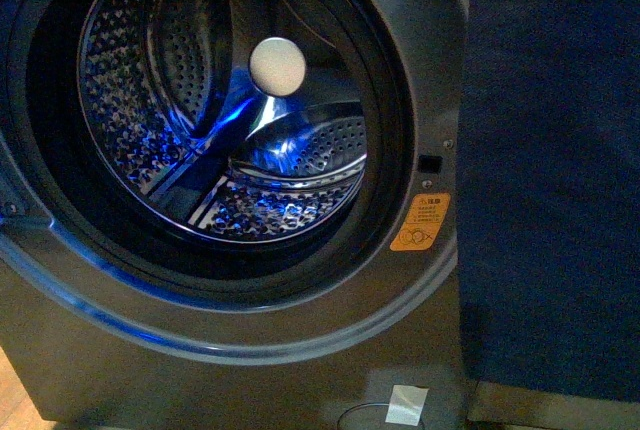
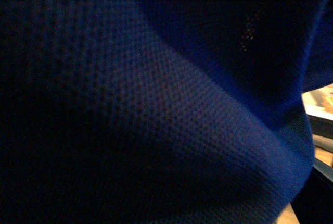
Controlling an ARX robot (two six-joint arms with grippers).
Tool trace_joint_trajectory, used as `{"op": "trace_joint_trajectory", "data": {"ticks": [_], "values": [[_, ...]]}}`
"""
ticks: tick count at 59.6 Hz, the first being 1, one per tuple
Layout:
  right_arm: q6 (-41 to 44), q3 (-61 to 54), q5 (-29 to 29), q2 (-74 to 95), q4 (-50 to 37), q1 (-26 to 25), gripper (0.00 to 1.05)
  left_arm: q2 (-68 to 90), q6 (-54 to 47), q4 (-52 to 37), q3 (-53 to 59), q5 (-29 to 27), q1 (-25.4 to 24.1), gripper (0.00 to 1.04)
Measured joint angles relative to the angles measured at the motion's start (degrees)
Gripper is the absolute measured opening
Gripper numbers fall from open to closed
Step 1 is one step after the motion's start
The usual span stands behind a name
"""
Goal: Put clothes into washing machine
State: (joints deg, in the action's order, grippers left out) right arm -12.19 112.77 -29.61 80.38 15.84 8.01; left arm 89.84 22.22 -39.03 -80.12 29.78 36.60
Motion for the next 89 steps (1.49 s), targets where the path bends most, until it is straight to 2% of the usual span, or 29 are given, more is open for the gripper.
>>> {"op": "trace_joint_trajectory", "data": {"ticks": [9, 15, 16, 26, 30, 37, 43, 45, 62, 65, 69, 82, 89], "values": [[0.07, 0.0, 0.09, 0.0, 0.0, 0.0, 0.09, 2.58, -7.39, 4.87, -4.66, -13.22, 4.55, 0.98], [0.15, 0.0, 0.15, 0.0, 0.0, -0.02, 0.09, 3.43, -8.37, 7.74, -6.64, -17.92, 5.79, 0.98], [0.17, 0.0, 0.2, 0.0, 0.0, 0.0, 0.09, 3.65, -9.18, 8.92, -7.41, -20.2, 6.14, 0.98], [0.22, 0.0, 0.17, 0.0, 0.0, 0.0, 0.09, 4.7, -12.37, 13.33, -10.49, -31.17, 7.37, 0.98], [0.22, 0.0, 0.2, 0.02, 0.0, 0.0, 0.09, 4.9, -14.19, 15.3, -11.43, -37.13, 7.43, 0.98], [0.22, 0.0, 0.2, 0.02, 0.0, 0.0, 0.09, 4.87, -16.98, 15.12, -11.5, -44.48, 6.93, 0.98], [0.22, 0.0, 0.11, 0.15, 0.0, 0.0, 0.1, 4.24, -19.52, 14.4, -11.23, -50.53, 5.55, 0.79], [0.2, 0.0, 0.02, 0.2, 0.0, 0.02, 0.16, 3.72, -20.2, 13.97, -10.73, -51.76, 4.96, 0.72], [0.15, 0.26, -0.02, 0.2, 0.0, 0.0, 0.75, -1.36, -20.46, 11.32, -3.78, -53.66, -2.1, 0.15], [0.13, 0.46, -0.02, 0.2, 0.0, 0.0, 0.86, -2.14, -19.67, 11.32, -2.86, -53.59, -3.72, 0.1], [0.11, 0.61, -0.02, 0.15, 0.0, 0.0, 0.99, -3.87, -18.69, 11.23, -0.79, -52.48, -6.16, 0.08], [0.04, 0.72, -0.02, 0.13, -0.02, 0.02, 0.97, -9.6, -15.21, 10.64, 7.45, -48.89, -10.97, 0.08], [0.02, 0.72, 0.0, 0.13, -0.02, 0.0, 0.97, -15.28, -12.04, 9.7, 16.9, -45.0, -15.17, 0.08]]}}
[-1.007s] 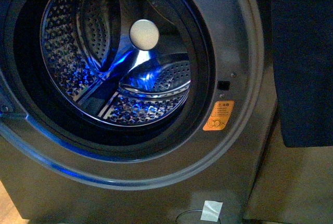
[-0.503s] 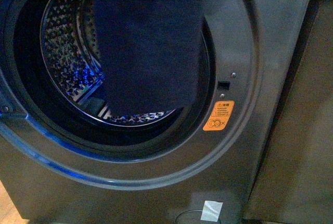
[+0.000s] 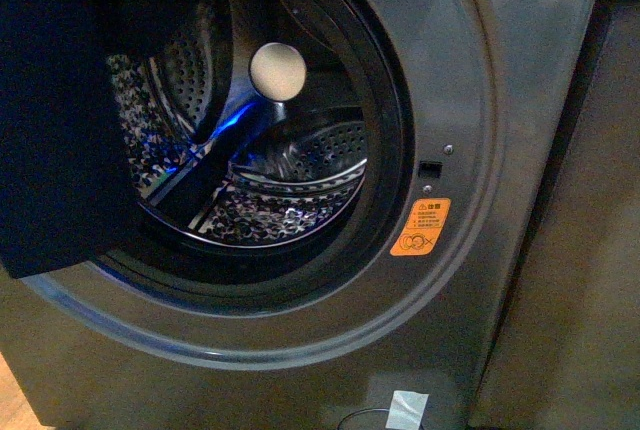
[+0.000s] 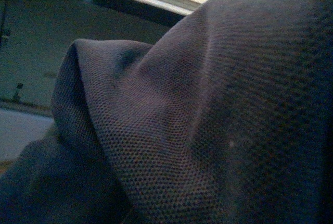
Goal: Put clothes into washing machine
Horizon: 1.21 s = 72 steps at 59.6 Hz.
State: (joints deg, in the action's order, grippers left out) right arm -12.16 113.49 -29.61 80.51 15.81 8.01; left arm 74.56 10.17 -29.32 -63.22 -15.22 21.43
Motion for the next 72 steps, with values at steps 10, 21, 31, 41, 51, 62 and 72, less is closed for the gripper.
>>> {"op": "trace_joint_trajectory", "data": {"ticks": [10, 21, 31, 41, 51, 62, 72], "values": [[3.98, -1.38, 9.99, -0.81, -1.9, 1.05, 0.97, -2.58, 1.6, -1.14, 7.17, 3.63, -3.72, 0.08], [9.84, -15.76, 21.49, -9.51, -6.32, -1.97, 0.97, -2.67, 2.89, -2.95, 13.9, 6.84, -6.62, 0.08], [6.82, -33.92, 19.37, -20.94, -8.66, -8.59, 0.97, -1.25, 3.17, -6.16, 18.08, 7.96, -7.15, 0.08], [1.99, -52.09, 18.97, -31.87, -9.03, -13.16, 0.96, 3.19, 3.43, -10.29, 20.9, 7.96, -7.28, 0.08], [8.52, -69.2, 27.96, -41.2, -13.0, -11.23, 0.73, 9.33, 3.96, -14.56, 21.42, 7.76, -7.67, 0.08], [11.21, -82.71, 29.16, -47.87, -18.36, -8.31, 0.45, 18.62, 4.63, -19.32, 19.85, 7.19, -7.89, 0.08], [11.78, -91.32, 29.57, -52.28, -21.73, -8.24, 0.17, 28.61, 4.79, -21.77, 14.86, 5.2, -7.87, 0.08]]}}
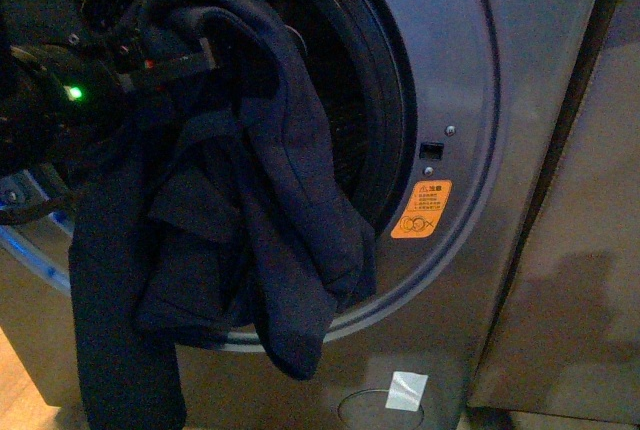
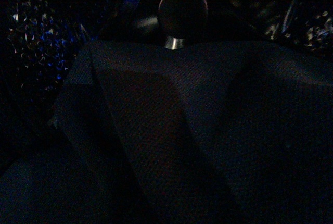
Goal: Put clothes into washing machine
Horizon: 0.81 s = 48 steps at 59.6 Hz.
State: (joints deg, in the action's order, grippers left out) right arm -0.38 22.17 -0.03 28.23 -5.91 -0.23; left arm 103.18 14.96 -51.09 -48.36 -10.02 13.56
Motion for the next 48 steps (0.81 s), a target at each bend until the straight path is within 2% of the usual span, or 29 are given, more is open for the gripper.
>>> {"op": "trace_joint_trajectory", "data": {"ticks": [5, 25, 48], "values": [[0.24, -3.58, -0.07, -2.25, -1.4, 0.0, 0.01, 6.01, -0.07, -1.25, -3.98, -1.01, 0.37, 0.08], [0.24, -12.22, -0.02, -8.55, -3.43, 0.02, 0.02, 21.18, -1.05, 4.2, -21.22, -6.14, 2.54, 0.08], [0.24, -17.03, -0.02, -13.94, -3.21, 0.02, 0.02, 30.27, -4.44, 11.78, -38.18, -8.44, 0.9, 0.08]]}}
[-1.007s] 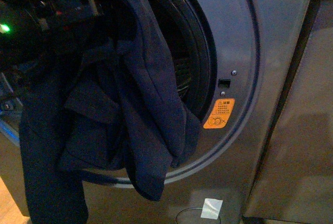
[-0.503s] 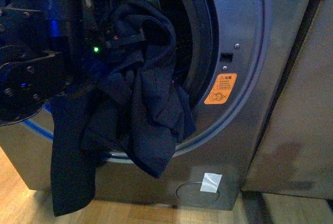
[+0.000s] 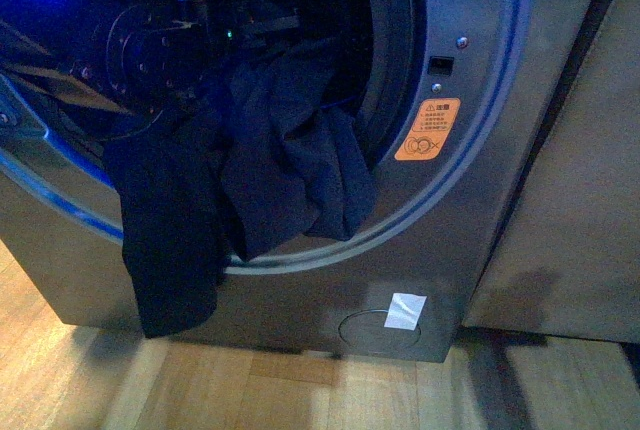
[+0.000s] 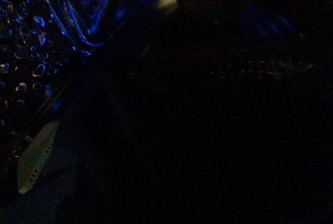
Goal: Put clothes into washing machine
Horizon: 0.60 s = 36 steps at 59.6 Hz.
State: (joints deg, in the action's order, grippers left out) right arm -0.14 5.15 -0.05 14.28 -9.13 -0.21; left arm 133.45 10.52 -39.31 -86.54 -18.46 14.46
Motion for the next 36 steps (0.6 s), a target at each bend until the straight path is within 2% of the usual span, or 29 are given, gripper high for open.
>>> {"op": "trace_joint_trajectory", "data": {"ticks": [18, 25, 36], "values": [[0.0, -1.84, -0.02, -3.21, 1.25, 0.0, 0.02, 1.25, -3.08, 0.09, -6.32, -2.23, -0.28, 0.08], [0.02, -2.58, -0.07, -9.77, 8.81, 0.0, 0.02, 1.75, -6.16, -0.98, -8.11, -4.98, 0.0, 0.08], [0.02, -3.8, 0.0, -13.16, 9.18, 0.0, 0.02, 3.61, -11.85, -2.43, -11.34, -10.14, -0.02, 0.08]]}}
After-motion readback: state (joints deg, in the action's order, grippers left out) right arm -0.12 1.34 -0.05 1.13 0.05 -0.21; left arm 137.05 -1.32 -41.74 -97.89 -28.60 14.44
